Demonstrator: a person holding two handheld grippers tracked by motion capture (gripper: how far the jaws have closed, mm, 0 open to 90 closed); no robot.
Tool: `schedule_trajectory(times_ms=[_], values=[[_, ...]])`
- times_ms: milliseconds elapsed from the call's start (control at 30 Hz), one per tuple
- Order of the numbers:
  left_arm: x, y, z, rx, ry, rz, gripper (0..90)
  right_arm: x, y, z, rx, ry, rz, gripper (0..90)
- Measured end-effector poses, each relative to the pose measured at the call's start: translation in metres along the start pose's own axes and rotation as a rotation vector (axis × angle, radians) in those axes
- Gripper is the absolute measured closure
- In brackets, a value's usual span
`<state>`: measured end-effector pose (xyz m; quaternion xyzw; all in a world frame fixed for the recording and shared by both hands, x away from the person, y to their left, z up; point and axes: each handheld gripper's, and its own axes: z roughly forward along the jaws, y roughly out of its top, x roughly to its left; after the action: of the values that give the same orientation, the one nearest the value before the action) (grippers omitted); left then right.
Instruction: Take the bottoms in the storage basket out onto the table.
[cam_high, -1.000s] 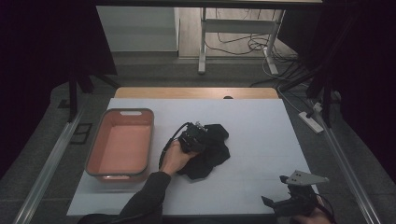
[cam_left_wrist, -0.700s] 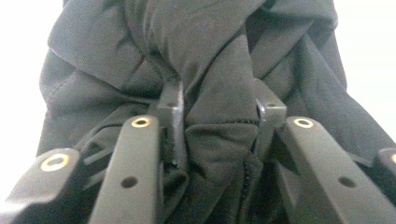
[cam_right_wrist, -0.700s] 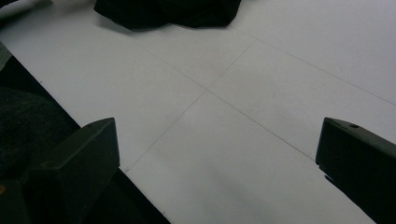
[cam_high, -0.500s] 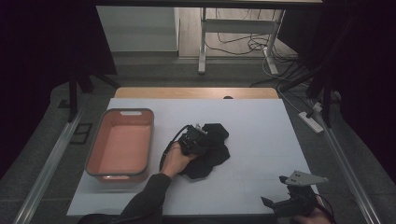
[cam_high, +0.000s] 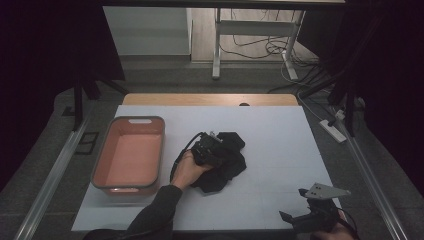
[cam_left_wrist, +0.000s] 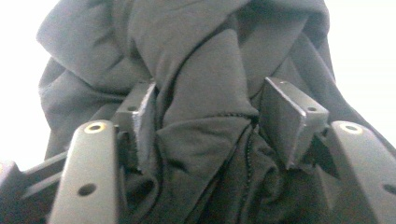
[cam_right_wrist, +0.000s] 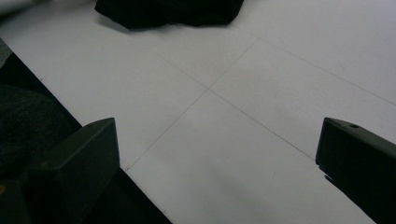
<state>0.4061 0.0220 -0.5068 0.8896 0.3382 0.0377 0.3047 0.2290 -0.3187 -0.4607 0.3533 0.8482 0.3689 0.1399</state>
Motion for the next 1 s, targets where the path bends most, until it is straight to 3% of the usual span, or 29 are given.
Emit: schedule_trajectory(times_ms=[200, 467, 1000], values=[[0.0, 0.001, -0.006, -0.013, -0.029, -0.01, 29.7, 0.0, 0.0, 0.0, 0.001, 0.001, -0.003, 0.1], [-0.005, 0.002, -0.014, -0.019, -0.044, 0.015, 15.3, 0.0, 0.0, 0.0, 0.003, 0.002, -0.003, 0.1], [-0.008, -0.001, -0.023, -0.018, -0.073, 0.04, 0.7, 0.0, 0.0, 0.0, 0.002, 0.003, -0.005, 0.1]])
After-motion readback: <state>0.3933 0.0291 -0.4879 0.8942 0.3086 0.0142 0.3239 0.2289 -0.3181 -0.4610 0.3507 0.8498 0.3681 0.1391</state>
